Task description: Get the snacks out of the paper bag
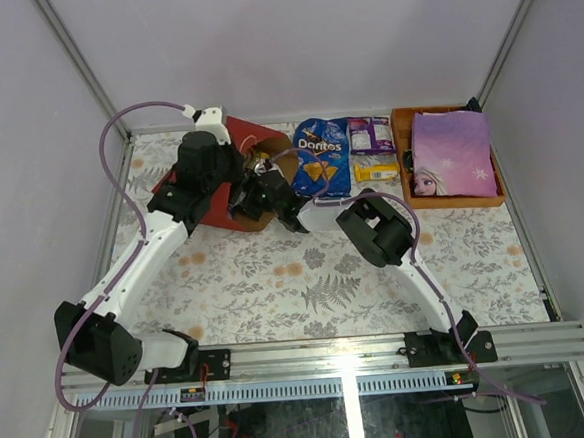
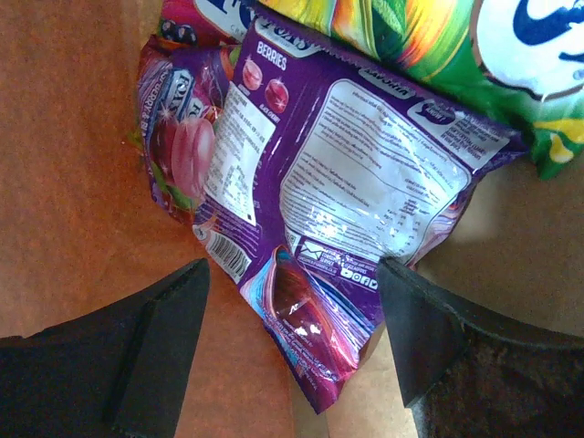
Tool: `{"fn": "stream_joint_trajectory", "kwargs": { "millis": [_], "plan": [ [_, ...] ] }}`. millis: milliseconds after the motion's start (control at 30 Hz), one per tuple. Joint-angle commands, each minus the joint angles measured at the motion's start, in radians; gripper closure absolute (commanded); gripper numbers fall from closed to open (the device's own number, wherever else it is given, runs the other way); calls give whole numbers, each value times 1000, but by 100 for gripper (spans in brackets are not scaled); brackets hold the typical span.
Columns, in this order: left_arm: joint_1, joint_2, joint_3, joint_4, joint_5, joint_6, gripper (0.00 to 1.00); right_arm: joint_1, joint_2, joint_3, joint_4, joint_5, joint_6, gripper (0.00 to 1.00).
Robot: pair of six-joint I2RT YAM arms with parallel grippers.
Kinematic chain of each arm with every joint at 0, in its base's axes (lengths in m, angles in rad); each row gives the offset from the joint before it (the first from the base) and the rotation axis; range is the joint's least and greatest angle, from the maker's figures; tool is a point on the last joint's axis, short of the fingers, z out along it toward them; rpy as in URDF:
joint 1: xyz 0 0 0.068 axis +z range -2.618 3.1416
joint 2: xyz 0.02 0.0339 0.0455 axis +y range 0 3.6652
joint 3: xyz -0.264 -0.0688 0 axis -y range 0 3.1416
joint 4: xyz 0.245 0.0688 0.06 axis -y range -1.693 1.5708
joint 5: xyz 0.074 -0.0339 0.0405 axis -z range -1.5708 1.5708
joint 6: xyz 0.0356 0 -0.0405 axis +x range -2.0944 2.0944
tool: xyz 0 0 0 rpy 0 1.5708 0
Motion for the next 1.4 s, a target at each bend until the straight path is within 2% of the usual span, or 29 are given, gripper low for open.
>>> {"fn": "stream_joint_trajectory", "kwargs": {
  "millis": [0, 167, 433, 533, 600, 733, 800, 833, 1067, 1367],
  "plan": [
    [-8, 23, 26, 0, 21, -6, 100, -7, 29, 93, -60, 1, -38, 19],
    [-9, 28, 27, 0, 18, -3, 100, -7, 60, 125, -99, -10, -31, 22],
    [-9, 40, 30, -3, 18, -4, 100, -7, 89, 222, -386, 35, -44, 19],
    [-8, 46, 33, -5, 20, -6, 100, -7, 111, 265, -429, 33, -52, 22],
    [-9, 47, 37, -5, 23, -6, 100, -7, 128, 292, -445, 22, -51, 31],
    [-9, 49, 35, -10, 19, -5, 100, -7, 152, 293, -383, -35, -35, 72],
    [-8, 48, 36, -12, 9, -3, 100, -10, 153, 285, -336, -60, -27, 97],
    [-9, 48, 35, -13, 4, -2, 100, -11, 144, 273, -317, -63, -29, 100],
    [-8, 46, 27, -19, -77, 13, 100, -10, -85, 75, -234, 10, -139, 100],
    [-6, 32, 1, 1, -156, 14, 100, -22, -476, -319, -142, 89, -213, 100]
  ]
}}
